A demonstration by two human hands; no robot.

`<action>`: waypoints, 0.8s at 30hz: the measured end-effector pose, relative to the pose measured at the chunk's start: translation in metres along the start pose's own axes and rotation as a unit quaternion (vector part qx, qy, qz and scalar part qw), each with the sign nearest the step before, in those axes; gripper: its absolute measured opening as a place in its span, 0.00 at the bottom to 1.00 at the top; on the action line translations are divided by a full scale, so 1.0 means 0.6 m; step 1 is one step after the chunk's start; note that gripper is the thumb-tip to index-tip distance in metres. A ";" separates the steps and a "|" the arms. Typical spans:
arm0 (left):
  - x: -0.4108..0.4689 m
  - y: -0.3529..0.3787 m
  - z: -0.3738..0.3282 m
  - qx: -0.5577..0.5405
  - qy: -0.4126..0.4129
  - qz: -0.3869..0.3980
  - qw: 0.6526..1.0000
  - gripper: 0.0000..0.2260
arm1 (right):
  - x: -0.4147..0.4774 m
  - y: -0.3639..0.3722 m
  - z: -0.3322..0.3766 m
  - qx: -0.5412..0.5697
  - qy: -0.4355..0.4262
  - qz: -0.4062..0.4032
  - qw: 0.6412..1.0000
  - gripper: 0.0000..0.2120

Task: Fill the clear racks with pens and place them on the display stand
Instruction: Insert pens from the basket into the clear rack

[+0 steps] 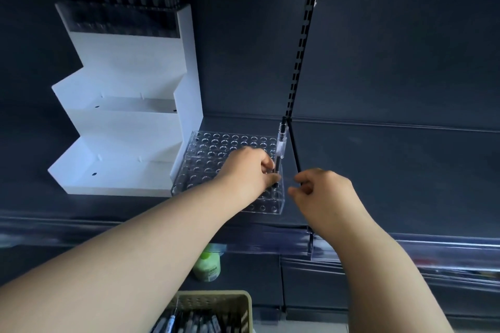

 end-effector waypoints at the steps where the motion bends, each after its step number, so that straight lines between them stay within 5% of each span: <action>1: -0.001 -0.004 0.001 0.001 -0.003 -0.003 1.000 0.12 | 0.001 -0.003 0.001 -0.005 -0.001 -0.003 1.000 0.15; 11: -0.129 -0.117 -0.011 0.151 0.116 -0.060 0.980 0.14 | -0.063 0.016 0.109 -0.032 -0.068 0.004 0.997 0.14; 17: -0.260 -0.144 0.062 0.255 0.122 -0.030 0.959 0.14 | -0.166 0.104 0.180 -0.083 -0.136 0.105 0.982 0.15; 20: -0.328 -0.118 0.151 0.270 0.053 0.032 0.961 0.12 | -0.217 0.167 0.186 -0.108 -0.126 0.172 0.971 0.15; 24: -0.409 -0.060 0.300 0.215 -0.139 0.146 0.956 0.10 | -0.272 0.264 0.150 -0.161 -0.068 0.262 0.949 0.13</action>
Point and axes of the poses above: each hand's wrist, its own x-axis towards the middle knuckle, its own y-axis out of the palm, z = x × y, the point moved 9 cm from there along x, towards the middle knuckle, and after that the axes turned 1 degree about -y, right-handed, at the moved point
